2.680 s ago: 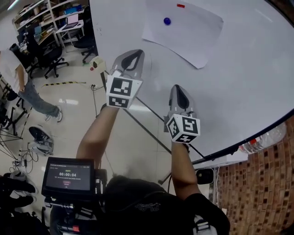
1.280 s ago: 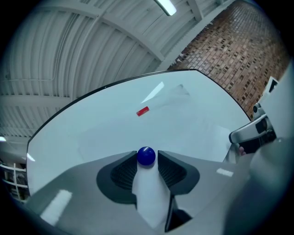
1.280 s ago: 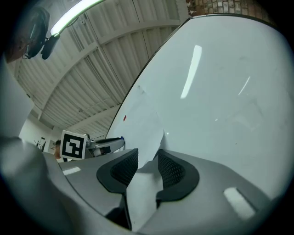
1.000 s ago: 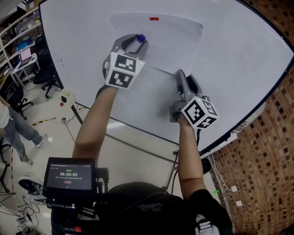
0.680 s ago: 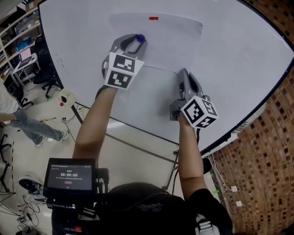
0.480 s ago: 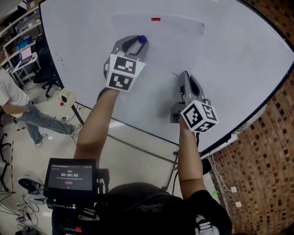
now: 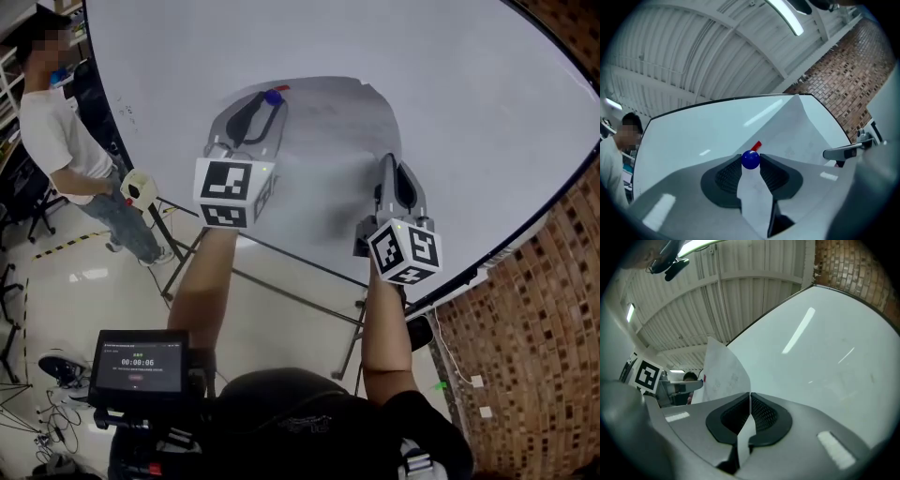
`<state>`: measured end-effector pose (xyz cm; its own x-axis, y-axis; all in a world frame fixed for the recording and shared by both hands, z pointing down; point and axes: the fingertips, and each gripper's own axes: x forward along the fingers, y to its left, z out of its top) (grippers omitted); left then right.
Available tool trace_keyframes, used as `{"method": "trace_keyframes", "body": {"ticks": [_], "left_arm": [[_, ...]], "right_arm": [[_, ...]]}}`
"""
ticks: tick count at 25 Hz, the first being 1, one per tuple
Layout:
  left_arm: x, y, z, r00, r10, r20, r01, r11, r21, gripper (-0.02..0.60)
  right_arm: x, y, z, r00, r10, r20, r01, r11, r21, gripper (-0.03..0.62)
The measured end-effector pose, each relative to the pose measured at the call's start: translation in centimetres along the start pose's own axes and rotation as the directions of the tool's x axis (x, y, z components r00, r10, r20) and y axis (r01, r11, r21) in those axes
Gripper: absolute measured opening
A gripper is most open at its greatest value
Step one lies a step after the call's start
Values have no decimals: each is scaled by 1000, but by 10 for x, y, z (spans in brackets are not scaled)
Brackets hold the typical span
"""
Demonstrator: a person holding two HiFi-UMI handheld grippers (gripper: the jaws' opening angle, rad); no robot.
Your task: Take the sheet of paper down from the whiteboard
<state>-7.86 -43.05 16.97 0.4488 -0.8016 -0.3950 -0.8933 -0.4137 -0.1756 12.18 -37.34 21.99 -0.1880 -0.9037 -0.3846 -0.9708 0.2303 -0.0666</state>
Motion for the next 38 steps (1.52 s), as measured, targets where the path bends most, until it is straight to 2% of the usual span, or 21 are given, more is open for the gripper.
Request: {"method": "trace_keyframes", "body": {"ticks": [4, 9, 16, 24, 38], "left_arm": [[-21, 11, -22, 999, 33, -28, -34, 998, -48, 123], [-32, 9, -48, 996, 22, -82, -30, 995, -95, 123], [-37, -23, -75, 990, -52, -132, 37, 993, -110, 123], [-38, -48, -82, 986, -95, -140, 77, 988, -132, 123], [-38, -41, -92, 982, -61, -181, 37, 991, -131, 123]], "right_arm": [[-10, -6, -14, 999, -40, -20, 39, 999, -35, 12], [-29, -19, -36, 993, -99, -61, 94, 992, -82, 12], [-54, -24, -49, 986, -145, -87, 136, 985, -106, 12], [-53, -11, -53, 985, -135, -105, 120, 984, -134, 14], [-41, 9, -63, 986, -86, -140, 62, 984, -167, 12]]}}
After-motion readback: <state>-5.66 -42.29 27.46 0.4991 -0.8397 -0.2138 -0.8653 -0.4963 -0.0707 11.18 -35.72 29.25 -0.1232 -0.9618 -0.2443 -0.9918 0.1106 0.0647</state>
